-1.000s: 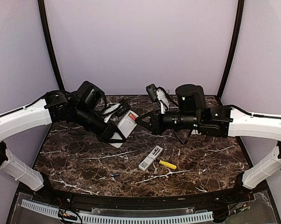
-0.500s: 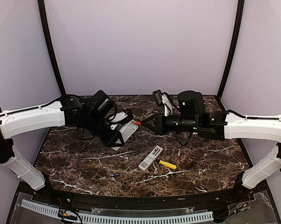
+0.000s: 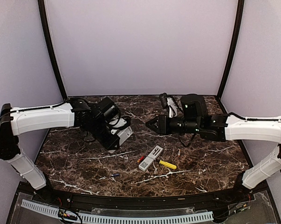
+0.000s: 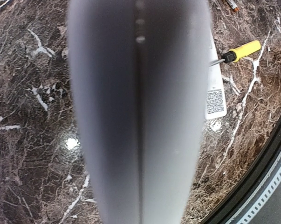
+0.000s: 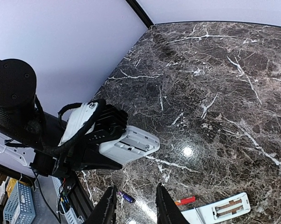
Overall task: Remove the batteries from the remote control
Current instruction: Place the remote control without batteries at the center of the board.
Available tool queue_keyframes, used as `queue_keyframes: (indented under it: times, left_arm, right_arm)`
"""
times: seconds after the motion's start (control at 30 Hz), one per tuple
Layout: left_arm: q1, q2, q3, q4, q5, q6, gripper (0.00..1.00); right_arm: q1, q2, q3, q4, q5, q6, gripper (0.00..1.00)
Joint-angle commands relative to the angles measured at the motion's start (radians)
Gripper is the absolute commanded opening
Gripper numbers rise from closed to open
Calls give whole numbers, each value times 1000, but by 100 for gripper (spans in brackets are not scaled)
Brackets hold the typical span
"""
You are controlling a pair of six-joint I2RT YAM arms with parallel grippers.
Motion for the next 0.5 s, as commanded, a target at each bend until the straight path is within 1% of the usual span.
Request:
queue_keyframes:
  times: [0.0, 0.03, 0.13, 0.2, 0.3, 0.47]
  left_arm:
    - [55, -3, -50, 37, 164, -34, 2]
    - [72, -1, -69, 59, 196, -49, 4]
    - [137, 17, -105, 119, 372, -81, 9]
    - [157, 31, -129, 150, 453, -101, 11]
    - [174, 60, -159, 173, 525, -112, 13]
    - [199, 118, -169, 201, 584, -120, 16]
  right_arm:
    - [-12, -28, -22, 29, 10, 8, 30]
    - [-13, -27, -25, 29, 13, 8, 31]
    - [-17, -29, -35, 29, 17, 10, 33]
    - [-21, -36, -43, 31, 20, 10, 35]
    - [-28, -50, -59, 29, 31, 12, 38]
    - [-49, -75, -88, 26, 37, 15, 40]
